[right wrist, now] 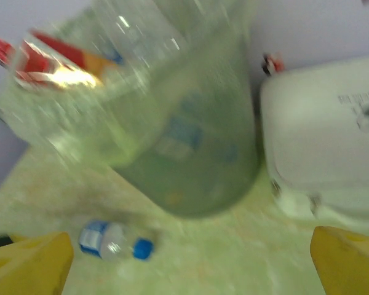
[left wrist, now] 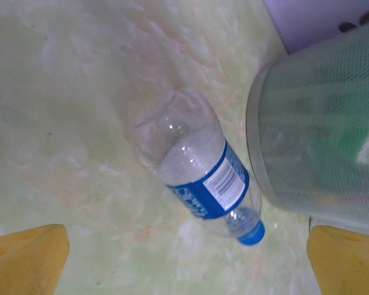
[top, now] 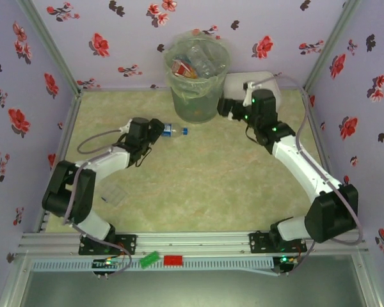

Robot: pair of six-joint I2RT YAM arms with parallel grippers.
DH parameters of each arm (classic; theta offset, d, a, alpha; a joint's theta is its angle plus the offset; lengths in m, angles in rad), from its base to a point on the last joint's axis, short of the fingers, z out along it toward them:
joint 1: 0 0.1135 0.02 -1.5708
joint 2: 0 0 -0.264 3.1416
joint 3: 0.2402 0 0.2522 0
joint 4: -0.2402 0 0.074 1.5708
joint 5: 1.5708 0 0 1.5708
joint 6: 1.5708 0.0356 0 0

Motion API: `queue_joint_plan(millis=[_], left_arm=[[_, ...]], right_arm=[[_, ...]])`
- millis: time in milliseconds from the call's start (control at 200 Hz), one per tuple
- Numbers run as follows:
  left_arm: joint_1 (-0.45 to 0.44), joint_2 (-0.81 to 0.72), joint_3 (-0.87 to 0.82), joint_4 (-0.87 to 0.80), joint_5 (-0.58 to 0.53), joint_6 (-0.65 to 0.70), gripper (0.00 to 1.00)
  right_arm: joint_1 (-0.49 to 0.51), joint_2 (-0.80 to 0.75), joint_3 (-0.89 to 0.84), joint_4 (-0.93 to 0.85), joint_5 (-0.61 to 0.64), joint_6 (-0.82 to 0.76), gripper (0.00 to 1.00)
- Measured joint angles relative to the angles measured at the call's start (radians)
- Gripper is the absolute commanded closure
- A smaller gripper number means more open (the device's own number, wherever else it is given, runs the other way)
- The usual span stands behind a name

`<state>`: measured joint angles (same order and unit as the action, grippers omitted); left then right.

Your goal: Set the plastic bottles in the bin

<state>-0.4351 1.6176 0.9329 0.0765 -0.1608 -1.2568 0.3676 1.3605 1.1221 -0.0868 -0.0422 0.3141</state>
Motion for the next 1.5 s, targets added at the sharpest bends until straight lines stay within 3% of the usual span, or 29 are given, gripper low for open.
queue_joint_plan(millis=[295, 605, 850, 1070, 1370, 1500], left_arm=[[-0.001, 0.286, 0.506, -0.462, -0.047, -0.307, 0.0], [-0.001, 0.431, 0.621, -0.658, -0.02, -0.568, 0.0], [0.003, 0.538, 0.771, -0.706, -0.012, -0.594, 0.0], [0.008, 0.595, 0.805, -0.744, -0.008, -0.601, 0.04], [0.009, 0.605, 0.818, -0.76, -0.004, -0.608, 0.13], [0.009, 0.605, 0.818, -0.769, -0.002, -0.613, 0.24]], right_arm=[[0.0, -0.093, -0.229, 0.015, 0.095, 0.009, 0.0], [0.0, -0.123, -0.287, 0.039, 0.158, 0.008, 0.0], [0.0, -0.13, -0.314, 0.039, 0.185, 0.008, 0.0], [0.0, -0.13, -0.322, 0.038, 0.211, 0.008, 0.0], [0.0, -0.13, -0.322, 0.038, 0.229, 0.008, 0.0], [0.0, -0.13, -0.322, 0.038, 0.233, 0.008, 0.0]])
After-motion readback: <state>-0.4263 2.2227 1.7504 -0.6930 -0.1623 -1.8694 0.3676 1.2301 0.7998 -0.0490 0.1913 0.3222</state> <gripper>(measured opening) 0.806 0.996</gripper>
